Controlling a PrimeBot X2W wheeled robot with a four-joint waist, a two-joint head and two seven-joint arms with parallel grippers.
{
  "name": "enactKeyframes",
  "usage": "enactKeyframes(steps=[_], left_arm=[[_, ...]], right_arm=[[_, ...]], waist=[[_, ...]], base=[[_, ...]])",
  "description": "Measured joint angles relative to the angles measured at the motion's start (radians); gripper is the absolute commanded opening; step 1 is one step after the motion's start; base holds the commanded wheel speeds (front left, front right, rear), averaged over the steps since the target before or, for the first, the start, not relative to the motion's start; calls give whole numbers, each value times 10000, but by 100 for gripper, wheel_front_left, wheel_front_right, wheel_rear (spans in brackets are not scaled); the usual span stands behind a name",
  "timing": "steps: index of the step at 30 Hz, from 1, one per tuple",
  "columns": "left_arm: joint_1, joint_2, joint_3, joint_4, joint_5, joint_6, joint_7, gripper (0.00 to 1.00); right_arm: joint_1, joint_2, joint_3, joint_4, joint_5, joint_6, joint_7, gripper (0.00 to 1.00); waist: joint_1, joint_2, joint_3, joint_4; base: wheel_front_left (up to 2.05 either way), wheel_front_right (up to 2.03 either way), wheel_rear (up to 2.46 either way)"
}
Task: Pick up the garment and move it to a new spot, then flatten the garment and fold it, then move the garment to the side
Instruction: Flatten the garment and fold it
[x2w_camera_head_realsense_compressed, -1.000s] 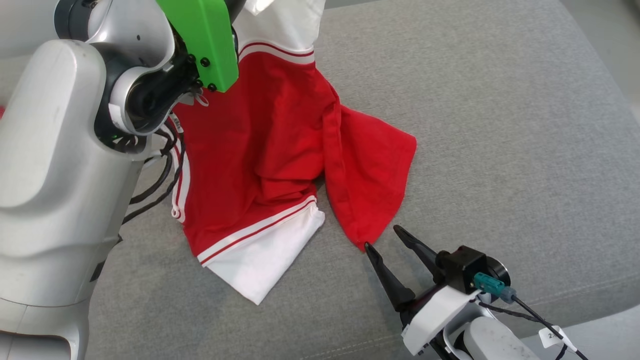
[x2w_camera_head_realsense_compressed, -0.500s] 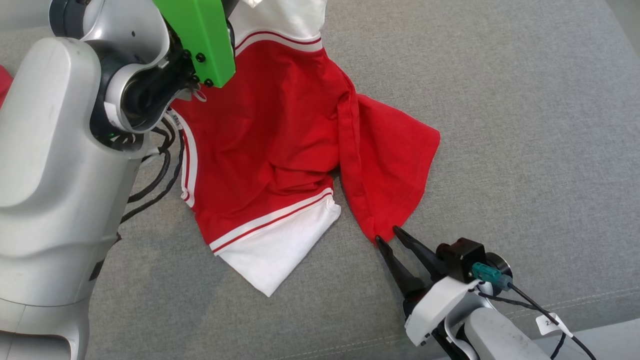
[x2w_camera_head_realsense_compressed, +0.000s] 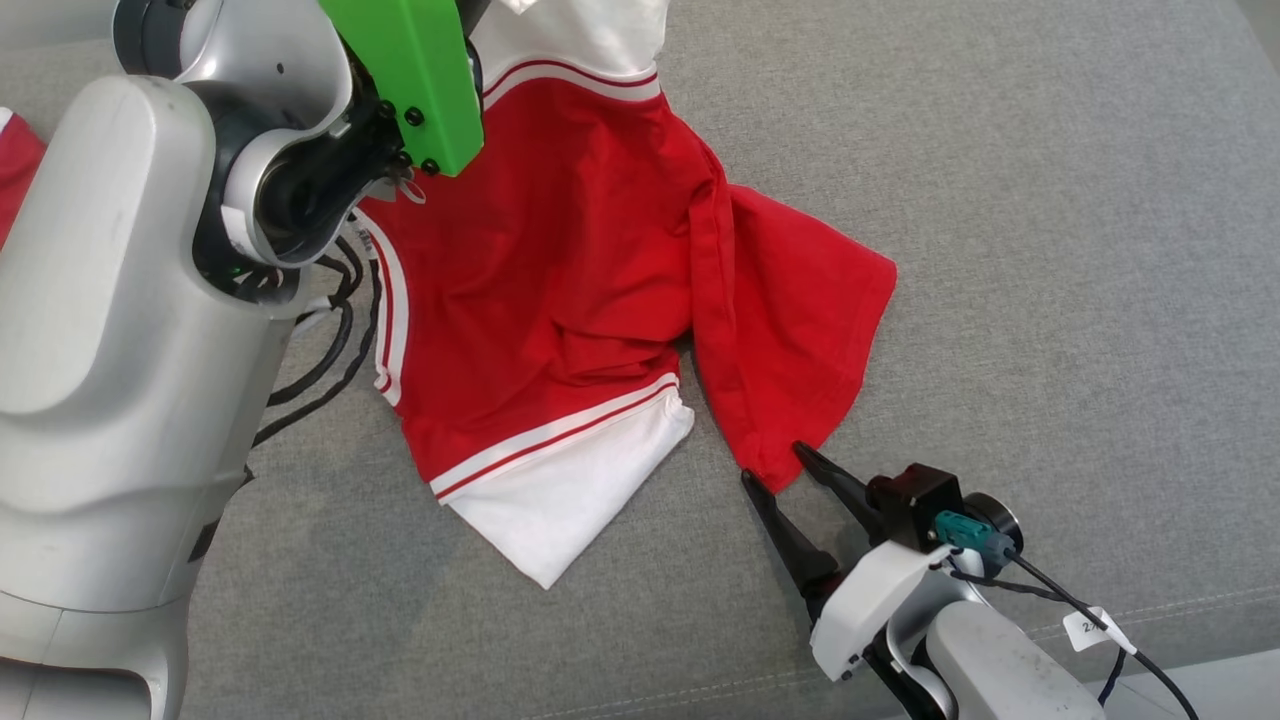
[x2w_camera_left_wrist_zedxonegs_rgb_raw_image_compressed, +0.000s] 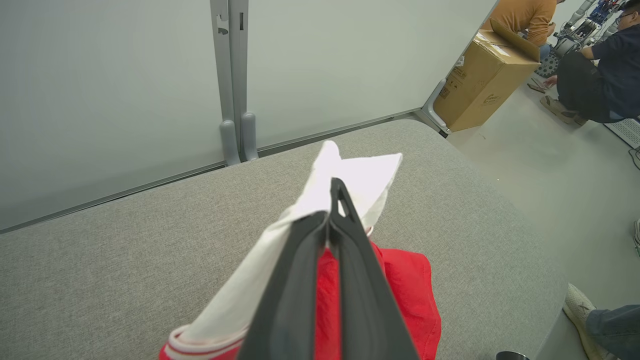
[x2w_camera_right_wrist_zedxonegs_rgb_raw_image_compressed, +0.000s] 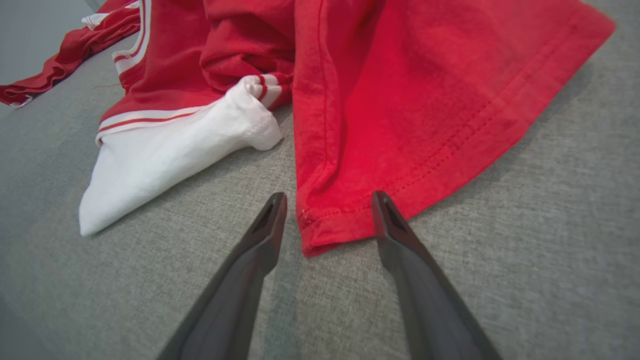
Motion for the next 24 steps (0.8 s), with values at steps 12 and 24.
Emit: enactKeyframes(steps=[12, 24], left_arm=[[17, -12, 8, 63, 0, 0, -128, 0], [516, 625, 706, 334, -15, -2, -499, 0]], right_arm=[[-190, -176, 391, 506, 90, 0, -6, 13], [-2219, -1400, -617, -1672, 1910, 0, -2, 0]], waist=[[0, 0, -60, 79], [0, 0, -521, -144]], base=[[0, 0, 0], [0, 0, 0]])
